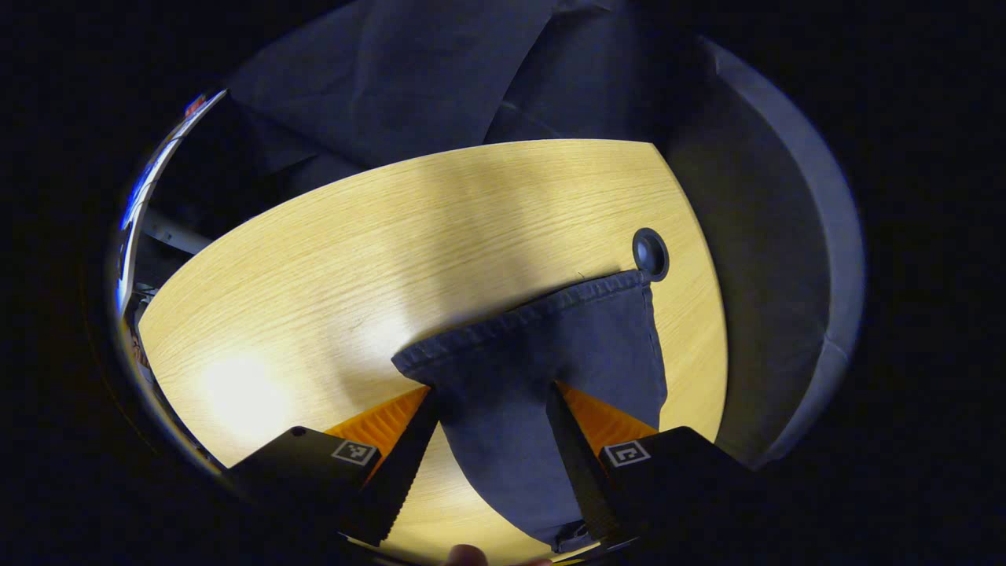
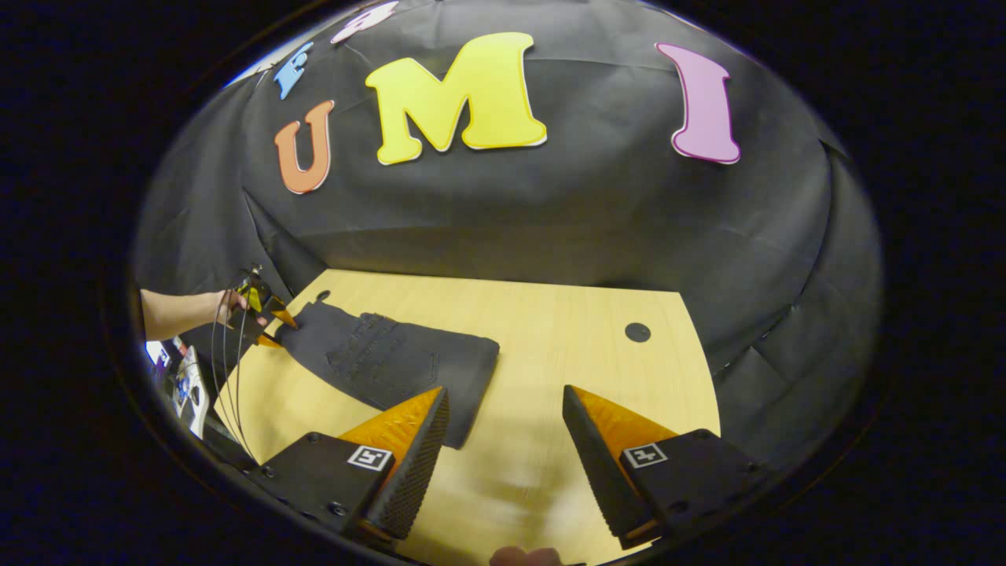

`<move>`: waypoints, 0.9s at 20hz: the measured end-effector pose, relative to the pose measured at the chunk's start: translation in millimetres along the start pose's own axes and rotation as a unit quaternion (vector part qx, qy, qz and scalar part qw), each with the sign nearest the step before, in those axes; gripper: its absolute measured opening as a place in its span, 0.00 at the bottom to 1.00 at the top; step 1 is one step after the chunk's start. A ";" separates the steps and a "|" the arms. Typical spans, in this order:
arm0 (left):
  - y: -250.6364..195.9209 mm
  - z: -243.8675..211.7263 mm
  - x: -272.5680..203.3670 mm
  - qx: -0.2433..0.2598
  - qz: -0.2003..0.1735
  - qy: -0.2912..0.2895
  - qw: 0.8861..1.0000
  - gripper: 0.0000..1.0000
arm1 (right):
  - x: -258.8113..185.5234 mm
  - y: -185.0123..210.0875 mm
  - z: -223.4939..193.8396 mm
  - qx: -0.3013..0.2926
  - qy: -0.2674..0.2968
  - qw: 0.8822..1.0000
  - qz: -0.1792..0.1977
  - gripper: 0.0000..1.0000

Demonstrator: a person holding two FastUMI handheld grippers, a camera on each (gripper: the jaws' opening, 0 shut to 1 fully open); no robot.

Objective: Grasp the waist and the cuffs of the jeans and fold them to make the two legs overlap; first hold the waist and fold one-third of the jeans toward the cuffs, then hold the cuffs and fold the remaining one-third in the same direction to finish folding.

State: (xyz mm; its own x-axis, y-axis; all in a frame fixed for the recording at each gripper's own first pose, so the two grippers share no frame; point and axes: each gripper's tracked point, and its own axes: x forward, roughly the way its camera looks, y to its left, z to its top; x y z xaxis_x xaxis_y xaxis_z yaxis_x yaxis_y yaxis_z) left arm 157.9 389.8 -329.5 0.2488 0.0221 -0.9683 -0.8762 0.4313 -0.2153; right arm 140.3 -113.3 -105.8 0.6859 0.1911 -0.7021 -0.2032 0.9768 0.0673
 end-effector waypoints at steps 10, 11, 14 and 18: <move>-11.0 -6.8 20.5 0.002 0.038 -0.081 0.996 0.18 | -7.7 -9.5 -38.6 -0.026 0.026 0.998 -0.042 0.87; -12.8 -7.5 20.3 -0.003 0.026 -0.090 0.996 0.14 | -12.3 -10.3 -43.1 -0.026 0.026 0.998 -0.043 0.91; -18.9 -8.6 12.3 0.018 -0.027 -0.114 0.993 0.06 | -30.0 -16.6 -46.0 -0.023 0.018 0.998 -0.050 0.90; -37.5 -10.0 -22.7 0.044 -0.115 -0.146 0.981 0.04 | -54.4 -22.2 -51.0 -0.008 0.008 0.998 -0.055 0.87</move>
State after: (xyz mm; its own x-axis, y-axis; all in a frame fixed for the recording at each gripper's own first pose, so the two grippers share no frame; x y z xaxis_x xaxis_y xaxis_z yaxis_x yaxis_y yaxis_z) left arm 181.0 364.1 -300.7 0.5557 0.1674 -0.8143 -0.7468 0.5309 -0.4005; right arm 71.8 -150.3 -105.2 0.6940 0.0805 -0.7155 -0.1386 0.9901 -0.0230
